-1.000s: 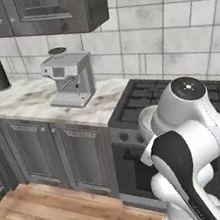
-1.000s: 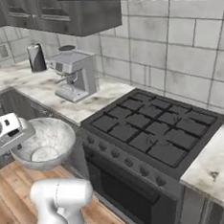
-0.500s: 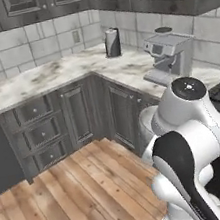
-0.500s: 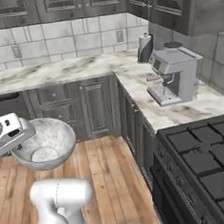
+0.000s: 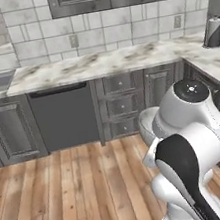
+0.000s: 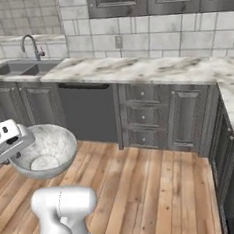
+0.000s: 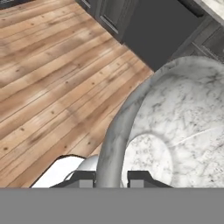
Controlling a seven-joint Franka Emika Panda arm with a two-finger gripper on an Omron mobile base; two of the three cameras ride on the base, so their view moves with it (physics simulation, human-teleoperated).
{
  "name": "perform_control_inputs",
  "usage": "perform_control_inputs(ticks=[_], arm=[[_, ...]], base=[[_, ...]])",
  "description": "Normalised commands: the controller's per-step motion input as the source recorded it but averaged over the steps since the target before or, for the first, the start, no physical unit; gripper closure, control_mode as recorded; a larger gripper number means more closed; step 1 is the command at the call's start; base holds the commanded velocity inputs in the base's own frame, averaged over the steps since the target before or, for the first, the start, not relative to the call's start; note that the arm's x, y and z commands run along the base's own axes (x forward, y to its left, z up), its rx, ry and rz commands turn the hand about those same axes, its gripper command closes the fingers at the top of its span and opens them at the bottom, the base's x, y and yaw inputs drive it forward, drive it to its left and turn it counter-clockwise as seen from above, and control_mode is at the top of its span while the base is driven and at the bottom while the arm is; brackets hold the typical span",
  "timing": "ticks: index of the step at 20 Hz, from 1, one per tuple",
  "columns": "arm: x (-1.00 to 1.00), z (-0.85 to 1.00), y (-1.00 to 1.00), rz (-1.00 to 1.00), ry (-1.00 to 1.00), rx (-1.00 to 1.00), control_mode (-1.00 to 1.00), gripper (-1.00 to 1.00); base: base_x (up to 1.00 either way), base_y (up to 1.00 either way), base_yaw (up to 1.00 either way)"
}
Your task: Pick the cup and bowl from the counter and place them on the counter next to the sink.
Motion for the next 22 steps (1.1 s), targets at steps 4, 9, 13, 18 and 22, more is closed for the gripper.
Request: perform_control_inputs(ticks=[4,9,13,18,22], arm=[[0.0,0.0,0.0,0.0,0.0,0.0,1.0,1.0],[0.0,0.0,0.0,0.0,0.0,0.0,1.0,1.0],[0.0,0.0,0.0,0.0,0.0,0.0,1.0,1.0],[0.0,0.0,0.0,0.0,0.0,0.0,1.0,1.0],[0.0,0.0,0.0,0.0,0.0,0.0,1.0,1.0]], base=[[0.96,0.11,0.06],[1.0,0.22,0.03],[0.99,0.29,0.04],[0.98,0.45,0.05],[0.75,0.6,0.05]])
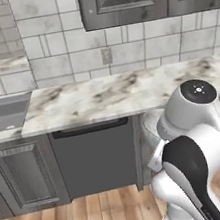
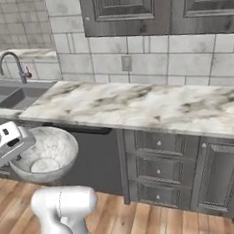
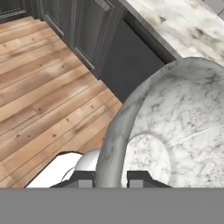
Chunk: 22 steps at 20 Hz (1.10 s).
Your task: Pick the cup and bowl from the counter and place them on the counter next to the sink.
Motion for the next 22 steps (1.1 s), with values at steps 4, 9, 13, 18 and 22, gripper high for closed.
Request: perform_control_inputs(ticks=[4,9,13,18,22], arm=[[0.0,0.0,0.0,0.0,0.0,0.0,1.0,1.0],[0.0,0.0,0.0,0.0,0.0,0.0,1.0,1.0],[0.0,0.0,0.0,0.0,0.0,0.0,1.0,1.0],[0.0,0.0,0.0,0.0,0.0,0.0,1.0,1.0],[0.0,0.0,0.0,0.0,0.0,0.0,1.0,1.0]], base=[[0.48,0.71,0.04],[0.53,0.79,0.01],[0.65,0.79,0.0],[0.83,0.76,-0.03],[1.0,0.59,-0.16]])
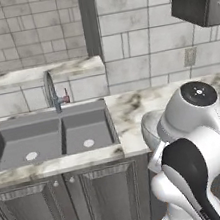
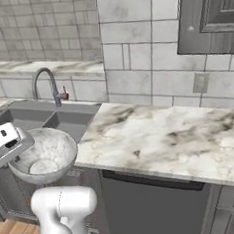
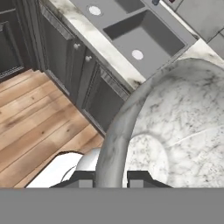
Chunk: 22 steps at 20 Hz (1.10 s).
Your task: Pick the cup and bowl from the counter and place them on the counter next to the sink.
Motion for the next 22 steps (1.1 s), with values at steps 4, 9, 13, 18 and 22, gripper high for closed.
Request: perform_control_inputs(ticks=[4,9,13,18,22], arm=[[0.0,0.0,0.0,0.0,0.0,0.0,1.0,1.0],[0.0,0.0,0.0,0.0,0.0,0.0,1.0,1.0],[0.0,0.0,0.0,0.0,0.0,0.0,1.0,1.0],[0.0,0.0,0.0,0.0,0.0,0.0,1.0,1.0],[0.0,0.0,0.0,0.0,0.0,0.0,1.0,1.0]], base=[[0.94,0.21,-0.27],[0.77,0.0,-0.36],[0.12,0.0,-0.12],[0.0,0.0,0.0],[0.0,0.0,0.0]])
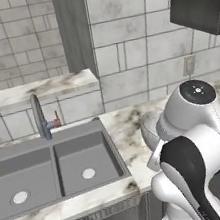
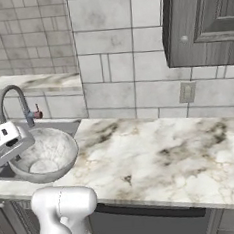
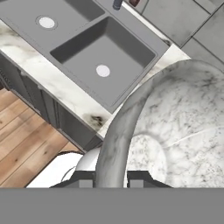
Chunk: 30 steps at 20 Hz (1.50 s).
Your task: Pick the cup and bowl from the counter and place them on the counter next to the sink.
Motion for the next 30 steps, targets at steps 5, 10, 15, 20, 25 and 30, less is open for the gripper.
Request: perform_control_inputs(ticks=[5,10,15,20,25,30], arm=[[0.0,0.0,0.0,0.0,0.0,0.0,1.0,1.0],[0.0,0.0,0.0,0.0,0.0,0.0,-1.0,1.0],[0.3,0.0,0.01,0.01,0.06,0.0,-1.0,1.0],[0.64,0.0,0.0,0.02,0.01,-0.01,-1.0,1.0],[0.53,-0.22,0.0,0.0,-0.07,0.0,-1.0,1.0],[0.49,-0.52,0.0,0.0,-0.08,0.0,-1.0,1.0]], base=[[0.0,0.0,0.0],[0.0,0.0,0.0],[0.0,0.0,0.0],[0.0,0.0,0.0],[0.0,0.0,0.0],[0.0,0.0,0.0]])
